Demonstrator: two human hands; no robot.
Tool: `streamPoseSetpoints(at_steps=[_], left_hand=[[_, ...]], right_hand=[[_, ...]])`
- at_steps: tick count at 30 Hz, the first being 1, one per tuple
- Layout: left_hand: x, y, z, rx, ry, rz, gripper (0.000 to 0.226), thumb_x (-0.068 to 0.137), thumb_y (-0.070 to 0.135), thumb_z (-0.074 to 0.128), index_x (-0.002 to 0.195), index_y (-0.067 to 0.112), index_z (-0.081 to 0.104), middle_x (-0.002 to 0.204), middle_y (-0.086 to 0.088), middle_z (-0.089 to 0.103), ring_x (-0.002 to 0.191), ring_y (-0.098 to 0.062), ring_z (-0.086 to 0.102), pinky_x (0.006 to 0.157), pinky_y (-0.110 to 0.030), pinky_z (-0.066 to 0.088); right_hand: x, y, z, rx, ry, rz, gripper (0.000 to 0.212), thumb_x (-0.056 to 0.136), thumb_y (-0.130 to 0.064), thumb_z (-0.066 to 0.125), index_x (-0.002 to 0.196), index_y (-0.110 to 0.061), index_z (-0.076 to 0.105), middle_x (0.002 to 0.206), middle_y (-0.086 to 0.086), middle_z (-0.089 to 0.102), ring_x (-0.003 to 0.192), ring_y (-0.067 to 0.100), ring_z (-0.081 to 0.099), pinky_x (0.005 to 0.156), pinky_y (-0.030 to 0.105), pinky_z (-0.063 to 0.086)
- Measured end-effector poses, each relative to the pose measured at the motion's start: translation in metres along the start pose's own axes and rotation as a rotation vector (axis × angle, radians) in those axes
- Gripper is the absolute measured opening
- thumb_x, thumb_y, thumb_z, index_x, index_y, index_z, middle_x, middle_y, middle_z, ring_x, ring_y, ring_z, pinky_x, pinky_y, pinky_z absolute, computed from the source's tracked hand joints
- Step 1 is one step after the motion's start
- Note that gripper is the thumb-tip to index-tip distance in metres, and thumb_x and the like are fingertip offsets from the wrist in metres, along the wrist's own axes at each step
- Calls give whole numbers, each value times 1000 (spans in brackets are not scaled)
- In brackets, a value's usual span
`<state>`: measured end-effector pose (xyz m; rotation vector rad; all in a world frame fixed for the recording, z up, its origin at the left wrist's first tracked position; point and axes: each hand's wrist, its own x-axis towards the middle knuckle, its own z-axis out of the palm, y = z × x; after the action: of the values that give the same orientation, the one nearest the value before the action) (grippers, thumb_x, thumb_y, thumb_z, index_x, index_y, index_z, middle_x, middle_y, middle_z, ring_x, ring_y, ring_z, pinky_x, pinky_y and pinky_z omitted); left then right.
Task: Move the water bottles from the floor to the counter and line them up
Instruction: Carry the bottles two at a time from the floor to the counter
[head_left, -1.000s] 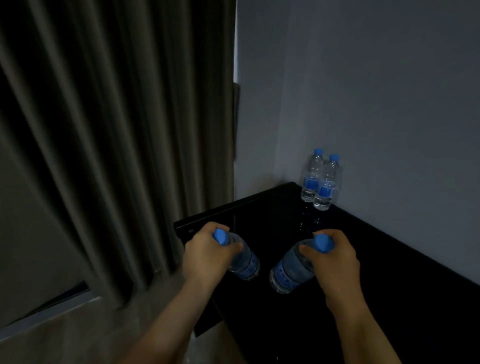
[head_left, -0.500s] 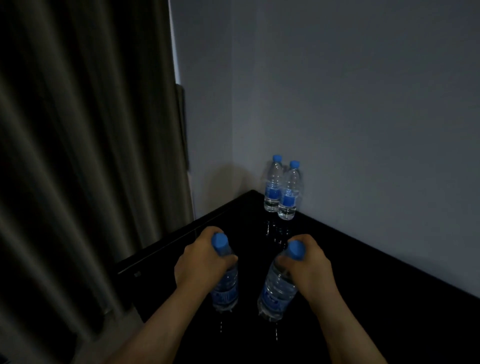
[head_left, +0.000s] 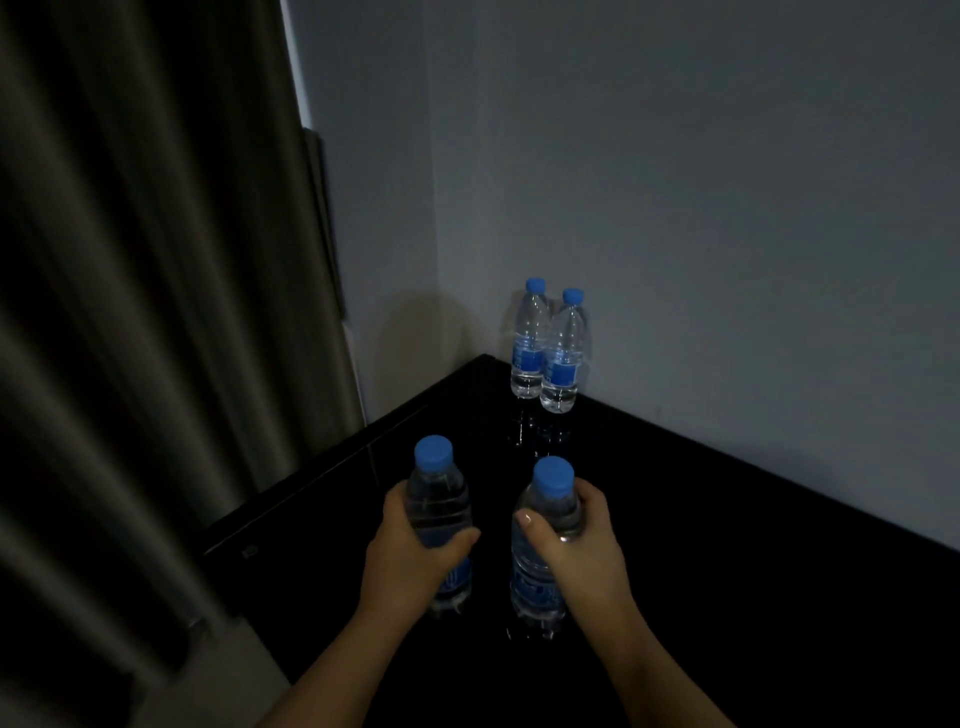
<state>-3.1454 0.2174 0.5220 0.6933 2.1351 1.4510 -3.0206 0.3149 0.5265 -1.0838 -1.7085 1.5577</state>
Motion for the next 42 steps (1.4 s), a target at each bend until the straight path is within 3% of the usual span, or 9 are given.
streamPoseSetpoints(at_steps=[3,6,11,14,20,24,29,34,42], left_hand=[[3,-5,1,-62,-38,-58,86,72,17,80,141,22,30,114,6,52,102,-11,51,93,-26,42],[9,-14,3,-132,-93,-95,86,70,6,80,136,28,28,113,5,52,104,-15,53,95,-31,43],[8,-35,12,-100,-105,-202,71,73,-5,73,115,21,21,108,-2,46,95,-17,51,86,-29,42],[7,-39,18,-36,-57,-165,69,73,-2,73,122,17,27,106,-1,49,94,-18,53,80,-27,42],[20,-33,38,31,-64,-116,73,71,5,77,130,15,35,108,0,55,94,-18,57,80,-27,45],[38,-26,56,56,-60,-124,72,69,8,78,129,15,39,110,-3,60,91,-18,58,77,-27,47],[67,-11,89,84,-71,-116,71,69,10,79,127,13,39,110,-4,60,88,-15,56,74,-25,46],[103,8,127,117,-105,-102,72,69,12,79,128,12,38,115,-8,61,86,-16,56,74,-25,47],[163,28,183,97,-153,-52,70,64,14,83,121,13,42,113,-5,62,96,-20,62,81,-28,50]], right_hand=[[-2,12,2,23,105,-51,57,75,-21,77,113,-34,36,94,-21,51,83,-2,54,82,24,43],[-4,29,3,-42,51,-31,71,71,-14,80,117,-37,32,99,-23,50,91,3,57,86,22,46],[-3,59,7,-190,48,-2,76,68,-8,80,119,-40,33,106,-17,54,107,13,59,97,33,49],[2,64,6,-178,4,16,76,70,-5,77,123,-38,33,114,-9,55,108,14,58,98,35,49],[11,68,1,-216,28,66,73,73,-17,79,131,-27,36,104,-11,54,92,9,58,83,21,47],[32,68,-6,-236,61,91,73,77,-20,76,135,-27,32,101,-9,54,91,12,59,84,25,51],[62,67,-24,-179,87,92,63,77,-21,75,123,-35,34,102,-8,58,90,12,61,83,28,52],[100,65,-44,-167,143,85,70,74,-22,78,130,-29,37,103,-8,58,91,11,61,82,26,51],[174,66,-74,-122,246,28,59,74,-24,79,111,-36,35,93,-14,57,80,2,59,71,21,49]])
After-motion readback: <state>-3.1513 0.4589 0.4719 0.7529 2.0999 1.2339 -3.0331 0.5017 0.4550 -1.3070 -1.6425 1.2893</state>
